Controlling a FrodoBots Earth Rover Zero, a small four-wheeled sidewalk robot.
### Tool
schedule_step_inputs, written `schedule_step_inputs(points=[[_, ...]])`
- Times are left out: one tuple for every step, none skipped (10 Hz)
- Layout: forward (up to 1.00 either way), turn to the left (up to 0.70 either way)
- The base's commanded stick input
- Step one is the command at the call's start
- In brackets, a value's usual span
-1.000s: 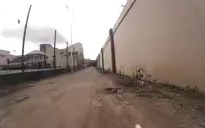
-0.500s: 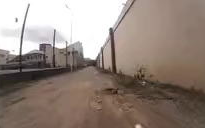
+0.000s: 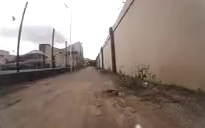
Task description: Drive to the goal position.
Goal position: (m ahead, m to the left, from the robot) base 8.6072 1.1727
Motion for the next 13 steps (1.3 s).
schedule_step_inputs(points=[[0.3,0.0],[0.3,0.0],[0.3,0.0],[0.3,0.0],[0.3,0.0],[0.3,0.0],[0.3,0.0],[0.3,0.0],[0.3,0.0],[0.3,0.0],[0.3,0.0],[0.3,0.0],[0.3,0.0]])
